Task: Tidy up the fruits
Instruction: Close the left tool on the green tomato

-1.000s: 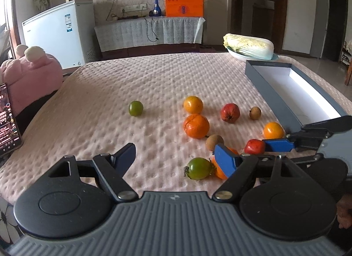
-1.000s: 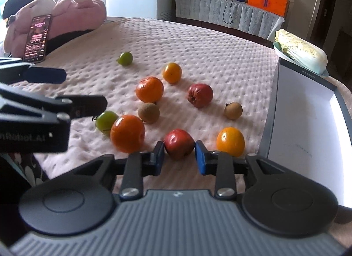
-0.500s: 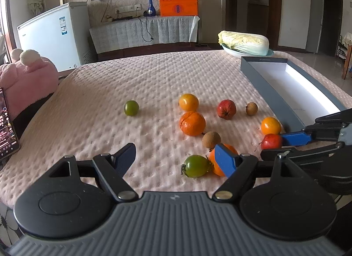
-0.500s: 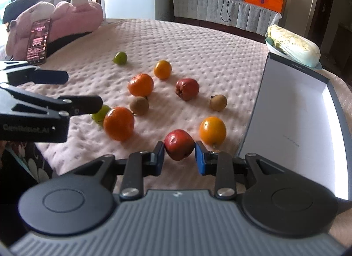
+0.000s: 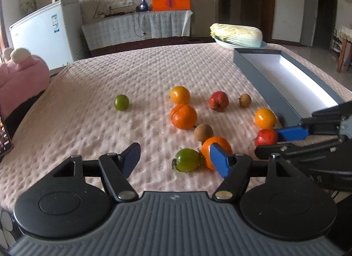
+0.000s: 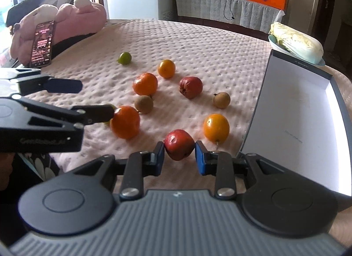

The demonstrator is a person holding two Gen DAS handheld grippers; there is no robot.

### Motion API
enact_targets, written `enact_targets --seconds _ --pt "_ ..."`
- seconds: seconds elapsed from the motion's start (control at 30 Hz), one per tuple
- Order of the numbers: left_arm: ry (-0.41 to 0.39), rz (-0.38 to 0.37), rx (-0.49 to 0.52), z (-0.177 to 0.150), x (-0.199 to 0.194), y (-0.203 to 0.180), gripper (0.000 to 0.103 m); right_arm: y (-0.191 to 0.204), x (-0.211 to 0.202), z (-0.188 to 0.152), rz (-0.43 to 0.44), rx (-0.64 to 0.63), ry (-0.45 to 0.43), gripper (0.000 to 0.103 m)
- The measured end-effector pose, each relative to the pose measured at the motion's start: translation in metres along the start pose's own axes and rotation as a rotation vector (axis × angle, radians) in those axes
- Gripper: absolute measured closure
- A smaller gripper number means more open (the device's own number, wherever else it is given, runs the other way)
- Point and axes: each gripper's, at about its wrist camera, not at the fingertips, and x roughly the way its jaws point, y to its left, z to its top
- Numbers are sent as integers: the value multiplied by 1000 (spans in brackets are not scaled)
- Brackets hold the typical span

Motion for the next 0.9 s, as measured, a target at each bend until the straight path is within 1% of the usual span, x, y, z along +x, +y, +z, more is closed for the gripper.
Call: enact_targets --seconds 0.03,0.13,0.2,0.3,0.37,0.4,0.43,0.57,0.67,0.73,0.8,0.9 --pt "5 -1 -21 1 1 4 33 0 0 0 2 -2 0 70" --pt "21 4 -80 3 2 14 36 -1 1 0 5 7 3 70" --pt "32 5 -64 2 4 13 38 0 1 0 9 7 4 70" --pt "41 3 9 -2 6 1 40 2 2 0 9 -1 7 70" --pt "53 3 40 -4 10 -5 41 2 3 0 11 3 7 70" --pt "64 3 47 -4 13 -7 44 2 3 0 12 4 7 70" --pt "72 3 51 -5 16 -8 47 3 3 0 13 4 7 70" --pt "81 -7 46 -5 22 -11 51 2 4 0 8 2 12 70" --pt "88 -18 48 -5 26 -13 56 2 3 -1 7 2 11 70" --pt "92 -30 56 -5 28 -16 66 3 4 -1 9 3 19 70" --pt "87 -31 62 -5 29 -17 67 3 4 -2 12 1 21 70" --pt "94 -45 33 -3 32 -14 68 2 5 -2 12 5 20 70"
